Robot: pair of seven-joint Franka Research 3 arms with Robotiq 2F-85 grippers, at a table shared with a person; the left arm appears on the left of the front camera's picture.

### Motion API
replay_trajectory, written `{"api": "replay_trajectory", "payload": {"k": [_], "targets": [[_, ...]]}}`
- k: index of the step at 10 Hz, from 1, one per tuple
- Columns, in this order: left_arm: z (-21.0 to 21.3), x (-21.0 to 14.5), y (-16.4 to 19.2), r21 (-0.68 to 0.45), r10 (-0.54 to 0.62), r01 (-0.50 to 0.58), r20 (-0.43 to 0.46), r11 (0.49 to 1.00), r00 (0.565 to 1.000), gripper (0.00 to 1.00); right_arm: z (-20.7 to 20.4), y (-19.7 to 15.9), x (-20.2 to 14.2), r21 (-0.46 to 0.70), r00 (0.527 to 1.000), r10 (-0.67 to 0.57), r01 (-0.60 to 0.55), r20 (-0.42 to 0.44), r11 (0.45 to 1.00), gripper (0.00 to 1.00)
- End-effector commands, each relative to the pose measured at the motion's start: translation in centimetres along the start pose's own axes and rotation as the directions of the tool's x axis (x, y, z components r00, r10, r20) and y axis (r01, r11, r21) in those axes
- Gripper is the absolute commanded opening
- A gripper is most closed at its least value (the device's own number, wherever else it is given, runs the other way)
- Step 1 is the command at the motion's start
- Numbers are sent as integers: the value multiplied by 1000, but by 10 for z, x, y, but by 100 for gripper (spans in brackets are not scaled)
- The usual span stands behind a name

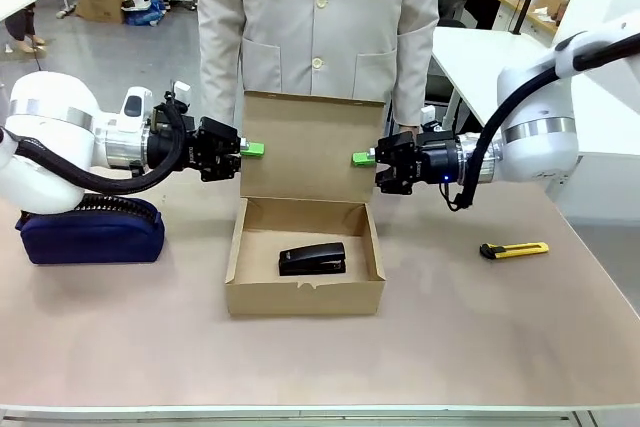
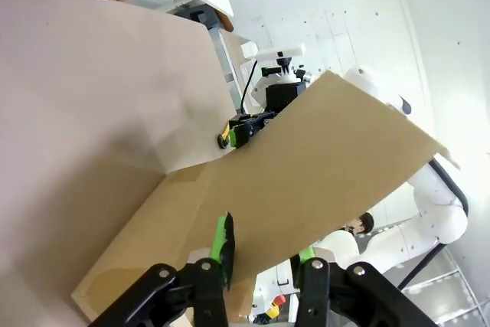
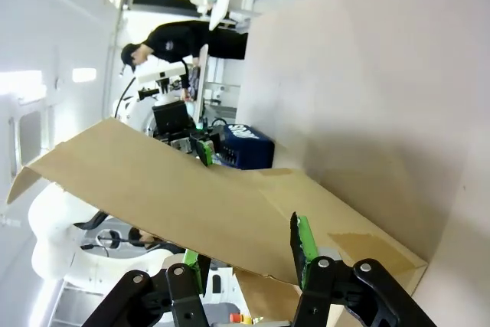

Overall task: Pack the item into the box.
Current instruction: Close the Mailer Box.

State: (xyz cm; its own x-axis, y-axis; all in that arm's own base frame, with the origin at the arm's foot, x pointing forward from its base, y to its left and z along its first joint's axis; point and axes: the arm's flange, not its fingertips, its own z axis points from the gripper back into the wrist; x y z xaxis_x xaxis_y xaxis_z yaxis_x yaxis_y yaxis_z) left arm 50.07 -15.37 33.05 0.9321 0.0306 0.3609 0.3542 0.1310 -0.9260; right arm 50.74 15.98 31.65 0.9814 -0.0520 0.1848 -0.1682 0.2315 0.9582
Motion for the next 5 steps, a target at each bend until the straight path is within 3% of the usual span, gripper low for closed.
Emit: {"api": "replay_trajectory", "payload": {"k": [1, 5], "targets": [[-2, 9, 13, -3, 2, -2, -26, 1000, 1000, 40, -5, -7, 8, 2, 999, -25, 26, -36, 1000, 57], [-2, 9, 13, -3, 2, -2, -26, 1000, 1000, 40, -5, -7, 8, 2, 999, -25, 26, -36, 1000, 57]]}}
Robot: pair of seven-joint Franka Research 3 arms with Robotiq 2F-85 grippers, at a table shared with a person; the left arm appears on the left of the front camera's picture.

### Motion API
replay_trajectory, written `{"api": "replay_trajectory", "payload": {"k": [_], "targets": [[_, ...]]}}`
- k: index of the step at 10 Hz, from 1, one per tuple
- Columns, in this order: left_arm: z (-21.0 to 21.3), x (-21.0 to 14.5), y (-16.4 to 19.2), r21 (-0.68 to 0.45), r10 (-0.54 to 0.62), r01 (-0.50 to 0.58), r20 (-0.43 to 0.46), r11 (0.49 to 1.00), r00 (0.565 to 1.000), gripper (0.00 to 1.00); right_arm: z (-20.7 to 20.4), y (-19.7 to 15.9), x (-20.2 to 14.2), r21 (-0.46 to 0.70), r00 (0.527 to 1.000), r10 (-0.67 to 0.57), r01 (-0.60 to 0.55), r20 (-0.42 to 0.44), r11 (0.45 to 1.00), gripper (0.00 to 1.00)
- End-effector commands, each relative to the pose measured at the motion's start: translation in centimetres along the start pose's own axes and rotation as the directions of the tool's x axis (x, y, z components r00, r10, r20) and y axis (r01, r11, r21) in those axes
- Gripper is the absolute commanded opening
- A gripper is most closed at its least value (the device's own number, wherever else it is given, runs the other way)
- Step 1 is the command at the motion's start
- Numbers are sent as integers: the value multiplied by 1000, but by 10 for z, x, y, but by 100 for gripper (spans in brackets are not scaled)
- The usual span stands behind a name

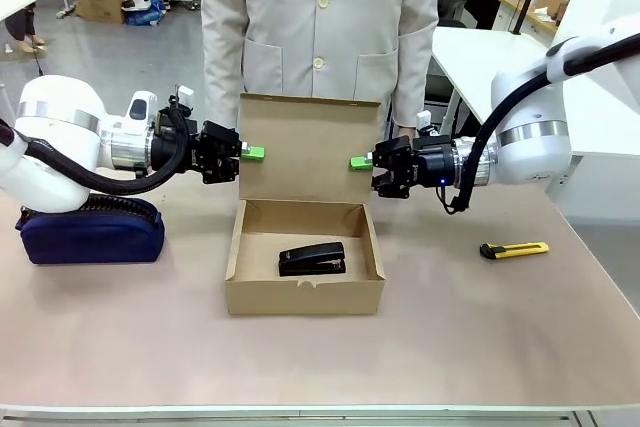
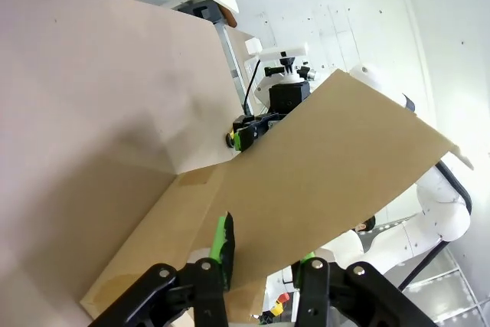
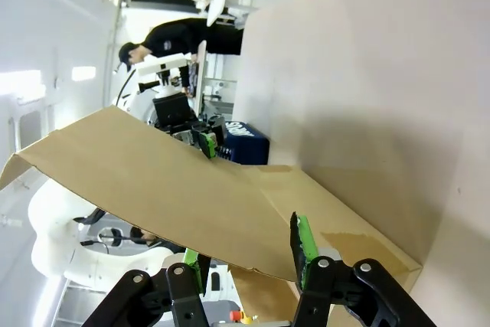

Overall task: Pack the item into the box.
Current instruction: Close the Mailer Box.

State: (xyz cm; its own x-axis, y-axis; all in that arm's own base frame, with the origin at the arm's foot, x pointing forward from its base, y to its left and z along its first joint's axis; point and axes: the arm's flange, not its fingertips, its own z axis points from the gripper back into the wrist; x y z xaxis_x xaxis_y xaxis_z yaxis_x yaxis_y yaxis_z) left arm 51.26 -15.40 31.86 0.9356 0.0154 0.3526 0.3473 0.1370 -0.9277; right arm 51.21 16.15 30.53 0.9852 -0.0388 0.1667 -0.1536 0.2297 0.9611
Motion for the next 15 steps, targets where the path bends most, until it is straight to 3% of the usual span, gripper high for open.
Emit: {"api": "replay_trajectory", "payload": {"k": [1, 3, 5, 6, 8, 9, 10, 11, 13, 14, 15], "targets": [[0, 0, 0, 0, 1, -1, 1, 1000, 1000, 41, 0, 0, 0, 0, 1000, 0, 0, 0, 1000, 57], [-2, -11, -13, -8, -288, 288, -32, 958, 957, 41, 0, 12, -4, 48, 965, 259, -260, 31, 964, 57], [-1, -16, -17, -25, -462, 461, -13, 887, 887, 41, 5, 17, -10, 96, 887, 449, -459, 105, 883, 57], [-2, -20, -20, -30, -540, 540, -2, 841, 842, 41, 6, 18, -14, 108, 845, 518, -531, 129, 840, 57], [1, -29, -31, -41, -701, 705, 75, 708, 709, 41, 9, 25, -26, 112, 739, 662, -673, 126, 731, 57], [5, -35, -40, -119, -723, 733, 118, 670, 681, 41, 9, 27, -34, 89, 693, 717, -721, 81, 687, 57], [-2, -12, -28, -20, -626, 626, 11, 780, 780, 41, 6, 27, -34, 58, 740, 672, -673, 34, 738, 57], [-2, -12, -28, -20, -626, 626, 11, 780, 780, 41, 5, 27, -18, 95, 746, 658, -666, 100, 740, 57], [-2, -12, -28, -20, -626, 626, 11, 780, 780, 41, 5, 27, -18, 95, 746, 658, -666, 100, 740, 57], [1, -18, -27, -25, -650, 650, 36, 759, 760, 41, 7, 26, -25, 92, 737, 671, -675, 75, 732, 57], [-3, -27, -29, -100, -750, 749, 35, 655, 660, 41, 4, 26, -32, 196, 679, 732, -725, 47, 660, 57]]}}
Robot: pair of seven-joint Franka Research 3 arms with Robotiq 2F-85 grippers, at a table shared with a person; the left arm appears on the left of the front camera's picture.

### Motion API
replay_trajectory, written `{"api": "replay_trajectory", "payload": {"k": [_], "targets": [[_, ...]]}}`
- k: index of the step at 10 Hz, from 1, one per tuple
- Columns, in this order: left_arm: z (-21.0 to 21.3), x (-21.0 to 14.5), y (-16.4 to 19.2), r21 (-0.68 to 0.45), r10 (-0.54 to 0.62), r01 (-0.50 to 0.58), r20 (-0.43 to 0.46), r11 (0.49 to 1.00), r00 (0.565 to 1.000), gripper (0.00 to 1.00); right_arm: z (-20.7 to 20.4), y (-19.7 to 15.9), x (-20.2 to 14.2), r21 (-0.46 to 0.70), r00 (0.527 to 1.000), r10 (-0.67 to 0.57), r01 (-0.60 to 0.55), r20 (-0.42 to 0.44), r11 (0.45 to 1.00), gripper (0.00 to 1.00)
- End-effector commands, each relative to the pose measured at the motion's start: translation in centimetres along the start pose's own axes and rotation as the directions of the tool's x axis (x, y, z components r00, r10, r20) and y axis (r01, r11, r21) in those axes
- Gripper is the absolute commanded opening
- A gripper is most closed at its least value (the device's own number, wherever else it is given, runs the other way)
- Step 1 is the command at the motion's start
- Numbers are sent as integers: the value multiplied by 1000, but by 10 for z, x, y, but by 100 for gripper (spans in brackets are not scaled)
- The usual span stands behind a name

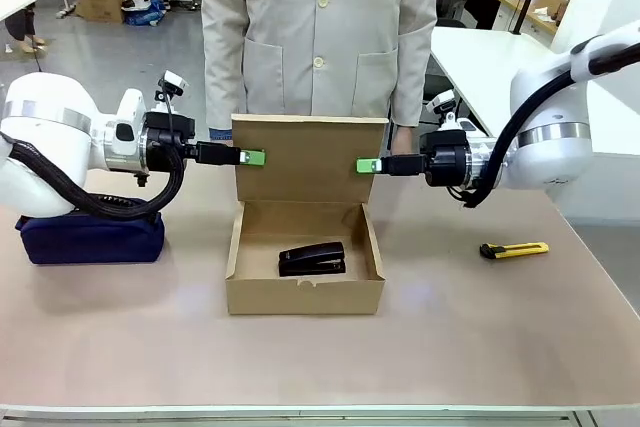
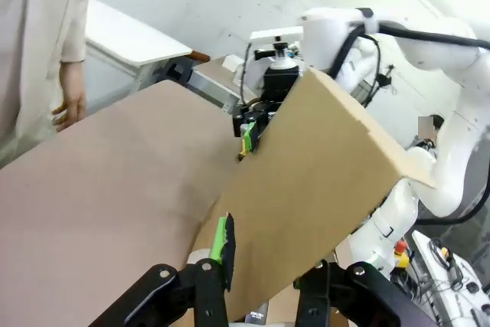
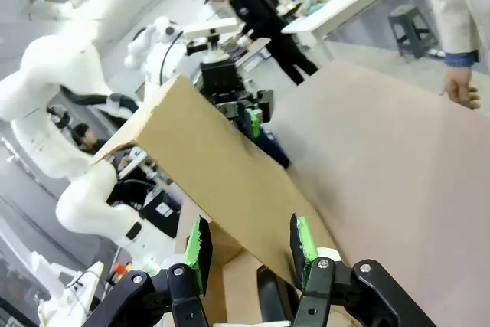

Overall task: Pack the item into the box.
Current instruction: Close the Mailer Box.

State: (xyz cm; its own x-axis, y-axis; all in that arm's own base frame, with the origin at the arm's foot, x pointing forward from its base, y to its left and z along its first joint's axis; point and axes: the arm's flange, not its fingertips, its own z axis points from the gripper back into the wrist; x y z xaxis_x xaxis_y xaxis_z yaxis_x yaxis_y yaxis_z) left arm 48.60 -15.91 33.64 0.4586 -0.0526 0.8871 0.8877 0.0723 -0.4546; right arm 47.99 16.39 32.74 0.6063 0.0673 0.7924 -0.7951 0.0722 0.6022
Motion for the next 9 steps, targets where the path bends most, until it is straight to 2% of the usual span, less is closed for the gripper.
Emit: {"api": "replay_trajectory", "payload": {"k": [1, 2, 3, 5, 7, 9], "targets": [[-1, -8, -14, -122, -210, 214, 43, 969, 977, 41, -1, 3, -7, 94, 978, 208, -206, -18, 974, 57], [2, -11, -19, -172, -278, 290, 87, 942, 956, 41, -1, 3, -12, 123, 952, 307, -304, -10, 945, 57], [4, -14, -22, -173, -339, 354, 108, 919, 934, 41, -1, 3, -16, 127, 924, 383, -382, 18, 915, 57], [6, -22, -26, -224, -421, 437, 115, 871, 900, 41, 0, 6, -24, 111, 849, 523, -528, 74, 842, 57], [5, -32, -27, -277, -441, 448, 91, 850, 893, 41, 0, 8, -31, 93, 800, 592, -600, 98, 795, 57], [1, -41, -27, -285, -494, 490, 62, 824, 867, 41, -2, 12, -41, 87, 756, 645, -654, 111, 752, 57]]}}
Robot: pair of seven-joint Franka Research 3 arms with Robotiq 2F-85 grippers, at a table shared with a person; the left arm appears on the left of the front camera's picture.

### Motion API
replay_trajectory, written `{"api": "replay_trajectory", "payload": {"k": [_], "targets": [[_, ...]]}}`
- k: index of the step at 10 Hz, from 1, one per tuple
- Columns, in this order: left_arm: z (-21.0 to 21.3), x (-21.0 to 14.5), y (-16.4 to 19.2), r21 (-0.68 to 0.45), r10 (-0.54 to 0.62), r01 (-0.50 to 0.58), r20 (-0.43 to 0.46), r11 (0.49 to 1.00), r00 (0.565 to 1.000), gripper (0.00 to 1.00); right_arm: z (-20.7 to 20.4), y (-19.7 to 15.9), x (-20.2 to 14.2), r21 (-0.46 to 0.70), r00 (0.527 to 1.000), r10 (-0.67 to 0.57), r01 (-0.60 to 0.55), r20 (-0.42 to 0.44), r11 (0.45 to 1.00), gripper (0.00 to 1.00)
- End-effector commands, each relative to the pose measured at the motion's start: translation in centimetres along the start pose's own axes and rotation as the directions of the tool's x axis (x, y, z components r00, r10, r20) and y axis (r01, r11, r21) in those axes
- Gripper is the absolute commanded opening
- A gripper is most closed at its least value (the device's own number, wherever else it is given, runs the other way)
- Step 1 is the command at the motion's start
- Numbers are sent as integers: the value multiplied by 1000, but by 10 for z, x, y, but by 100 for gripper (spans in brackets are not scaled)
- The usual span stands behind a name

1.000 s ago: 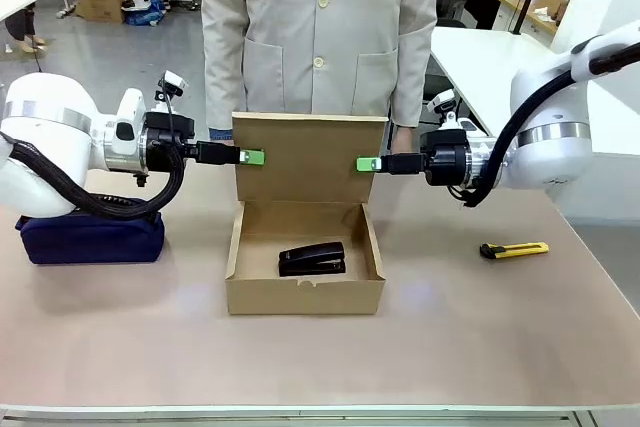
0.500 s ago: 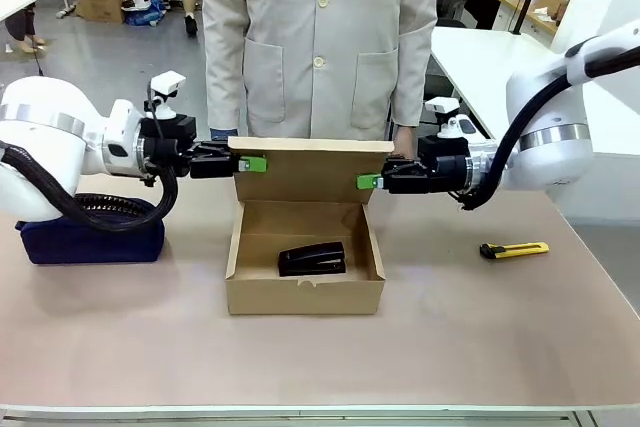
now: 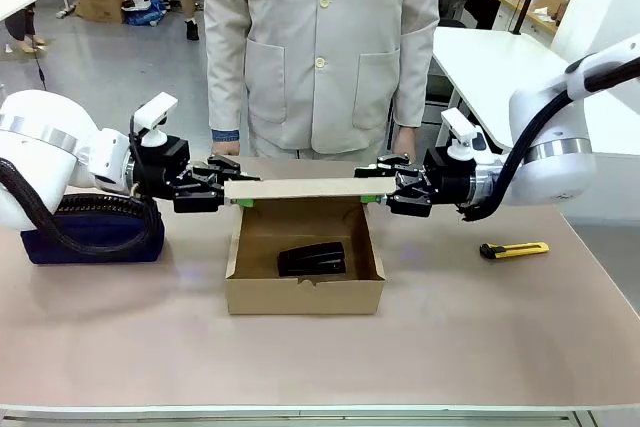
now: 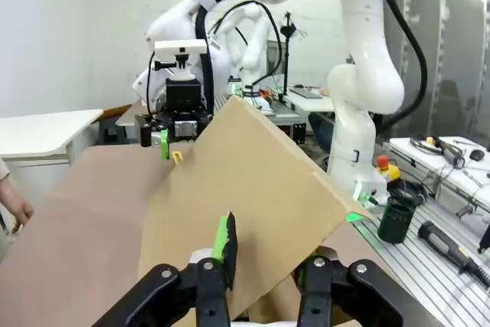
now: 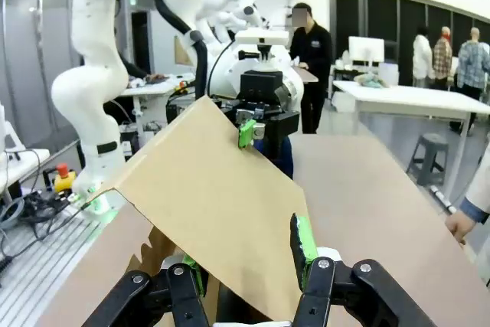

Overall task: Pack the item into the box.
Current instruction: Close the Mailer Box.

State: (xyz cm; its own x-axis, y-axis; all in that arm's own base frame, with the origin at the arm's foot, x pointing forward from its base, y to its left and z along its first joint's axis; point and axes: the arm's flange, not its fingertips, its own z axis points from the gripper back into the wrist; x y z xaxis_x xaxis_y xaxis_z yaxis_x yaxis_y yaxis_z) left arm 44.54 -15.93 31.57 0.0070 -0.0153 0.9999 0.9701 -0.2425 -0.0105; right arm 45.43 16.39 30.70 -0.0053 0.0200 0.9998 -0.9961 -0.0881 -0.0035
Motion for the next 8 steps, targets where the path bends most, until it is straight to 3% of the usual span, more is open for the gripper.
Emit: {"api": "replay_trajectory", "payload": {"k": [1, 3, 5, 6, 7, 8], "targets": [[0, -9, -4, 6, -57, 57, -46, 998, 997, 41, 0, 15, -8, 1, 998, 63, -63, 20, 998, 57], [-6, -16, -2, 36, -49, 52, -58, 998, 997, 41, 3, 28, -16, 14, 998, 55, -55, -2, 998, 57], [-3, -18, -1, 37, -39, 41, -50, 998, 998, 41, 12, 33, -19, 24, 997, 67, -68, 42, 997, 57], [-3, -17, -1, 39, -33, 36, -62, 999, 998, 80, 13, 33, -17, 30, 997, 72, -73, 39, 997, 57], [-4, -15, -1, 33, -29, 32, -72, 999, 997, 98, 12, 33, -15, 44, 997, 64, -65, 33, 997, 90], [-2, -15, -2, 36, -32, 35, -80, 999, 996, 100, 11, 32, -15, 49, 998, 59, -60, 18, 997, 100]]}}
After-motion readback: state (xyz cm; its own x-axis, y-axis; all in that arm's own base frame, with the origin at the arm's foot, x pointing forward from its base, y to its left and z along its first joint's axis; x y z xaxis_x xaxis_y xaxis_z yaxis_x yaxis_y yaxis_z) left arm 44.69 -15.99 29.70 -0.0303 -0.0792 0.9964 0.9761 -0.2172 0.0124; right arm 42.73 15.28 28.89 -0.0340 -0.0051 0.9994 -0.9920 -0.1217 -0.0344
